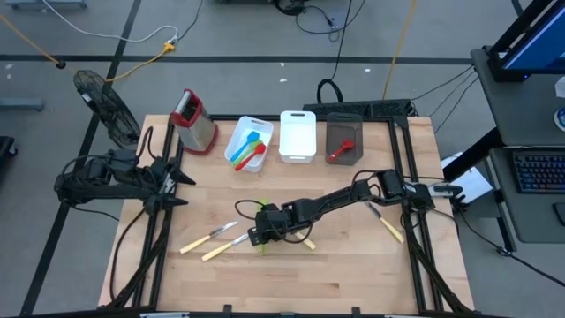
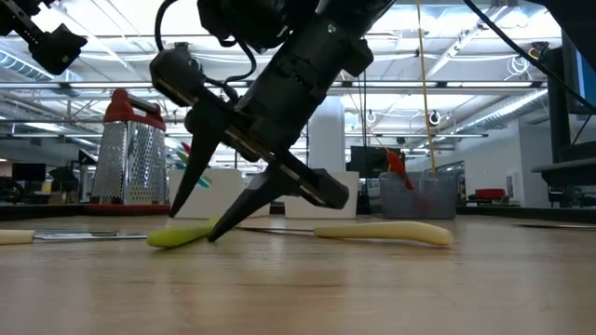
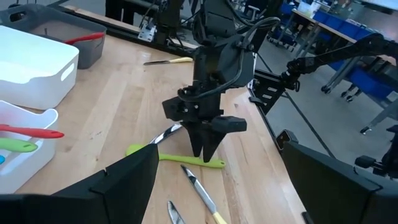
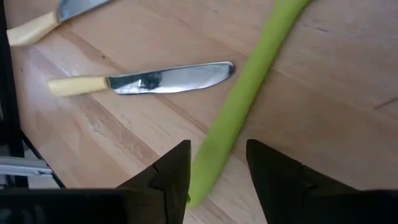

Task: Pick & Place Kitchen Items
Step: Put the green serving spoon into the black bin

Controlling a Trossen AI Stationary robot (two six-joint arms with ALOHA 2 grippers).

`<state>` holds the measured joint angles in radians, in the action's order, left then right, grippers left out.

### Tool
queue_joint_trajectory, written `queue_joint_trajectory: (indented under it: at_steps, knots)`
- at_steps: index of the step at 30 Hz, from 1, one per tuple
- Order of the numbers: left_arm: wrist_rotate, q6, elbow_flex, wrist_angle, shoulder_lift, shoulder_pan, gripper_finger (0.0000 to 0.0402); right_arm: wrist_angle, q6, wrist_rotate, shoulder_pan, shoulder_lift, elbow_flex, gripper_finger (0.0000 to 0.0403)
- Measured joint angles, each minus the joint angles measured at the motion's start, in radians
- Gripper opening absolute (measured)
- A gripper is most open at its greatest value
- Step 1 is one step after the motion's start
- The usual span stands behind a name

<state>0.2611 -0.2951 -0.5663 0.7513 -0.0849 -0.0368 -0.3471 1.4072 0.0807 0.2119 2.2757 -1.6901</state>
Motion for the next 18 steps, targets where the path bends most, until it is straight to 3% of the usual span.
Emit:
queue_joint_trajectory:
  at_steps: [4,12,18]
  knots:
    - [0.001,-0.037,0.000,-0.021,0.000,0.000,0.0351,-0.006,-0.014,-0.001,0.000,0.000,0.001,0.0138]
    - [0.009,-0.072,0.000,-0.227,-0.008,0.000,0.0351,0.009,-0.118,-0.049,-0.002,-0.110,0.010,0.0106]
    - [0.007,-0.130,-0.002,-0.288,-0.152,0.006,0.0351,0.017,-0.260,-0.133,-0.008,-0.220,0.008,0.0089]
